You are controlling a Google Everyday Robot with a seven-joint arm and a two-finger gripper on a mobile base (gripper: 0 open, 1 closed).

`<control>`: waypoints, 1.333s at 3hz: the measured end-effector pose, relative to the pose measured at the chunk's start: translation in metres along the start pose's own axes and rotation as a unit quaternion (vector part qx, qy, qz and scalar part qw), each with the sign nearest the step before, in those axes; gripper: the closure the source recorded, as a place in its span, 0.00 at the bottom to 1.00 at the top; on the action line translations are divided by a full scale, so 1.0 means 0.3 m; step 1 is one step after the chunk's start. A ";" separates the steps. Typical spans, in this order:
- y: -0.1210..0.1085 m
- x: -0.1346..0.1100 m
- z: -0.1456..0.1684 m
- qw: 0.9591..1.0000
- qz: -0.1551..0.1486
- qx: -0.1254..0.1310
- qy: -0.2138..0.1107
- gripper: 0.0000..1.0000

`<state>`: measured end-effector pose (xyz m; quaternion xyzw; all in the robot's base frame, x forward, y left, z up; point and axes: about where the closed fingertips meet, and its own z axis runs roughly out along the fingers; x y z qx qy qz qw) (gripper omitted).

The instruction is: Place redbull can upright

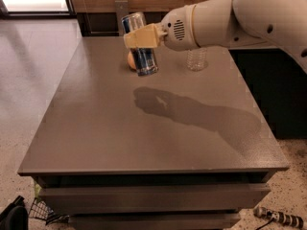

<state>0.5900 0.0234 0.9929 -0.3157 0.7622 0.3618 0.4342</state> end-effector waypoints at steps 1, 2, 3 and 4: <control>0.027 0.048 0.018 0.992 -0.125 -0.029 0.000 1.00; 0.034 0.101 0.039 0.980 -0.195 -0.035 -0.016 1.00; 0.049 0.168 0.065 0.972 -0.225 -0.040 -0.047 1.00; 0.077 0.221 0.094 0.972 -0.216 -0.046 -0.079 1.00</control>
Offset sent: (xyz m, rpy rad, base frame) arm -0.0219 0.0092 -0.0482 -0.1646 -0.5185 0.2592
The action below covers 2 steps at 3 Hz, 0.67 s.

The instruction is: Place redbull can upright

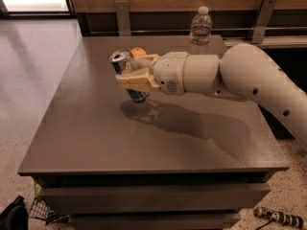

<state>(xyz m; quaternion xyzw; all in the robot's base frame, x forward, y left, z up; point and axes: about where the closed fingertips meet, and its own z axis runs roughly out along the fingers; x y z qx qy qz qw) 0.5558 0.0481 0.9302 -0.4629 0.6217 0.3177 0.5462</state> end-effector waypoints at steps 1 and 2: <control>0.000 0.000 0.000 1.000 0.000 0.000 0.000 1.00; 0.022 0.002 0.028 1.000 0.006 0.007 -0.015 1.00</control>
Offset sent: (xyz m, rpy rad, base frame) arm -0.0066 0.0249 -0.0092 0.0999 -0.0120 -0.0463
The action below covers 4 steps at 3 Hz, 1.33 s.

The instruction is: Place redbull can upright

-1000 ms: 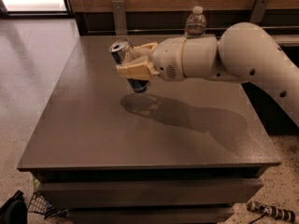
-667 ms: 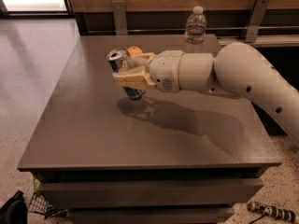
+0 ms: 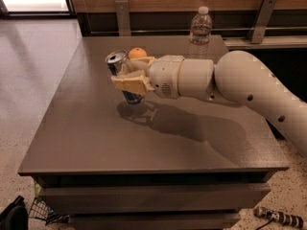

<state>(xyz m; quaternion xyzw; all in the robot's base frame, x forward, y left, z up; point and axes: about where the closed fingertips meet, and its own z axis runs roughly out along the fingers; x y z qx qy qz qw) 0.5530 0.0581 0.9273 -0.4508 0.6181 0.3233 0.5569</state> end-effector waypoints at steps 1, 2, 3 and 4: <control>0.044 -0.001 0.038 1.000 0.008 0.013 -0.019 1.00; 0.090 -0.006 0.061 0.999 0.012 0.024 -0.026 1.00; 0.135 -0.006 0.074 0.999 0.017 0.032 -0.033 1.00; 0.176 0.008 0.096 0.999 0.025 0.027 -0.039 1.00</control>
Offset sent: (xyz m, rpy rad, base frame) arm -0.0301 0.0381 -0.0067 0.0775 -0.0092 -0.0819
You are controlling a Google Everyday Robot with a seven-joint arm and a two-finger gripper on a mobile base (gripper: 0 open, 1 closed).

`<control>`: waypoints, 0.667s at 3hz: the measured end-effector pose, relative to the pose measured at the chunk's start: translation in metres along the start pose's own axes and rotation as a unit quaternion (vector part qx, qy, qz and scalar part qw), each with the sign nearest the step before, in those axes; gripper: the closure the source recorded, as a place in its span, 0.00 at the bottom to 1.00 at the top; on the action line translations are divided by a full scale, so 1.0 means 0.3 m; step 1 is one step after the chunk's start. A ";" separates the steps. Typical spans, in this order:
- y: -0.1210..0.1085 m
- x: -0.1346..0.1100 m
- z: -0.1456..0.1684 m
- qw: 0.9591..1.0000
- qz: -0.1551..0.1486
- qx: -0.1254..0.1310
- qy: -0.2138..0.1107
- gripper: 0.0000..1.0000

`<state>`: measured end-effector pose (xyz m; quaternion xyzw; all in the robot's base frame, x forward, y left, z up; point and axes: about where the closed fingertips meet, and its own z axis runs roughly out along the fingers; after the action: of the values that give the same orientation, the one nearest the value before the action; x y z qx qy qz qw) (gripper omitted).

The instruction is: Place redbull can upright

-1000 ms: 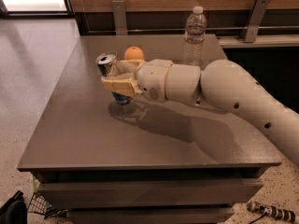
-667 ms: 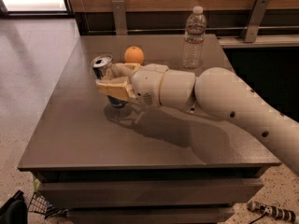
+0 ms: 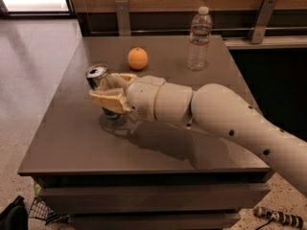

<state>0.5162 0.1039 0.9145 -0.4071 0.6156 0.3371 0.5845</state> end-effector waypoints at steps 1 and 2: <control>0.046 0.048 0.040 1.000 0.014 -0.021 -0.006 1.00; 0.065 0.074 0.059 0.999 0.019 -0.031 -0.010 1.00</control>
Offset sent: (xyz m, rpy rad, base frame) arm -0.0104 0.0268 -0.0361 0.0503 0.0440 0.0770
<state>0.5069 0.1259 0.8898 -0.4098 0.6065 0.3712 0.5714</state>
